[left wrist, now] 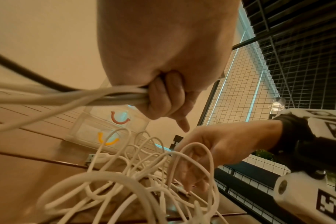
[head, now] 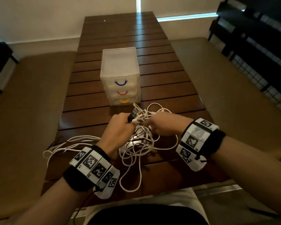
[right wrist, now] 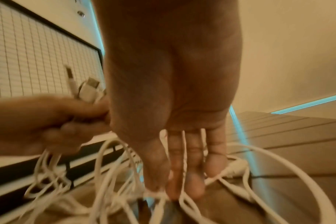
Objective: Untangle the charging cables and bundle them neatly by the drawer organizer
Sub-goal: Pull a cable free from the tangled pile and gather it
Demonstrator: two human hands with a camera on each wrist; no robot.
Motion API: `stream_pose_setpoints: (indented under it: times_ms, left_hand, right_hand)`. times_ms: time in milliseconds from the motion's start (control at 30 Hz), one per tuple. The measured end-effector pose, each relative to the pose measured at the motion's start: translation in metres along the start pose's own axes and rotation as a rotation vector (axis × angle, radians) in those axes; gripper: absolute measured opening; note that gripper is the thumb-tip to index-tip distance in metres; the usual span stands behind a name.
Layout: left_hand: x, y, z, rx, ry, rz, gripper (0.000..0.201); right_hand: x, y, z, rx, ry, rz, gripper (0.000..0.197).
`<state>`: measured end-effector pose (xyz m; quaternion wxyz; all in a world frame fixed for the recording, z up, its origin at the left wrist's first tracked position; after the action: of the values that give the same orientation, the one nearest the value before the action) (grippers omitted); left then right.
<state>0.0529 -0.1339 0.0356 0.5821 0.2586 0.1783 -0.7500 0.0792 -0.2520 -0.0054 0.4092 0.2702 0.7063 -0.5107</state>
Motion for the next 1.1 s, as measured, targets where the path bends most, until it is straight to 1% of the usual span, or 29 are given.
stream_pose_setpoints:
  times_ms: [67,133,167,200,300,333,433,533,600,633,733,800,867,967,1033,1067,1100]
  left_hand:
    - [0.003,0.002,0.0,-0.011,0.009,-0.005,0.028]
    - [0.002,0.003,-0.002,-0.023,0.016,-0.007,0.026]
    - [0.002,0.003,-0.002,-0.029,0.017,-0.011,0.026]
    - [0.001,0.002,-0.003,-0.031,0.014,-0.013,0.024]
    - [-0.002,0.002,-0.003,-0.025,0.005,-0.006,0.025]
    - [-0.003,0.002,-0.003,-0.023,0.005,-0.005,0.024]
    - [-0.002,0.004,-0.004,-0.015,0.009,0.0,0.025]
    - [-0.001,0.004,-0.005,-0.013,0.013,0.004,0.025]
    - [0.0,0.003,-0.007,-0.022,0.009,0.006,0.024]
    - [0.0,0.003,-0.007,-0.025,0.005,0.008,0.024]
    - [-0.002,0.001,-0.007,-0.019,-0.007,0.028,0.029]
    - [-0.004,0.0,-0.006,0.0,0.004,0.044,0.029]
    - [-0.007,0.0,-0.006,0.018,0.021,0.066,0.03]
    - [-0.013,0.0,-0.008,0.023,0.024,0.109,0.033]
    - [-0.02,0.001,-0.009,0.036,0.041,0.15,0.043]
    - [-0.023,0.002,-0.01,0.047,0.039,0.173,0.044]
    - [-0.027,0.002,-0.009,0.062,0.024,0.203,0.039]
  right_hand:
    - [0.013,0.006,-0.004,-0.032,-0.052,0.042,0.054]
    - [0.018,0.009,-0.009,-0.077,-0.104,0.126,0.065]
    - [0.019,0.01,-0.011,-0.092,-0.123,0.165,0.066]
    - [0.018,0.011,-0.012,-0.097,-0.131,0.195,0.058]
    - [0.01,0.014,-0.006,-0.074,-0.101,0.262,0.02]
    - [0.007,0.013,-0.004,-0.061,-0.084,0.27,0.015]
    - [-0.001,0.007,0.002,-0.051,-0.014,0.288,0.019]
    - [-0.005,0.003,0.003,-0.053,0.092,0.261,0.026]
    - [-0.006,0.002,0.005,-0.037,0.1,0.235,0.029]
    - [-0.008,0.001,0.005,-0.027,0.069,0.248,0.027]
    - [-0.019,-0.004,0.005,0.013,-0.065,0.396,0.024]
    - [-0.029,-0.009,0.004,0.031,-0.018,0.503,0.025]
    - [-0.035,-0.011,0.002,0.034,0.094,0.514,0.026]
    - [-0.038,-0.011,-0.001,0.029,0.16,0.44,0.031]
    - [-0.044,-0.014,-0.004,-0.003,0.143,0.485,0.029]
    - [-0.049,-0.017,-0.005,-0.029,0.15,0.536,0.027]
    - [-0.053,-0.021,-0.007,-0.057,0.178,0.584,0.025]
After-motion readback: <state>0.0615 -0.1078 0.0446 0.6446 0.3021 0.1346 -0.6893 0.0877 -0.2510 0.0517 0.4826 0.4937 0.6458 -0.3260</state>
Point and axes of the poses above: each hand's wrist, its own y-axis towards the middle knuckle, its own x-axis out of the palm, z = x × y, the point moved 9 cm from there along y, towards the middle knuckle, and after that the axes turned 12 degrees about x, right-handed, at the moved point
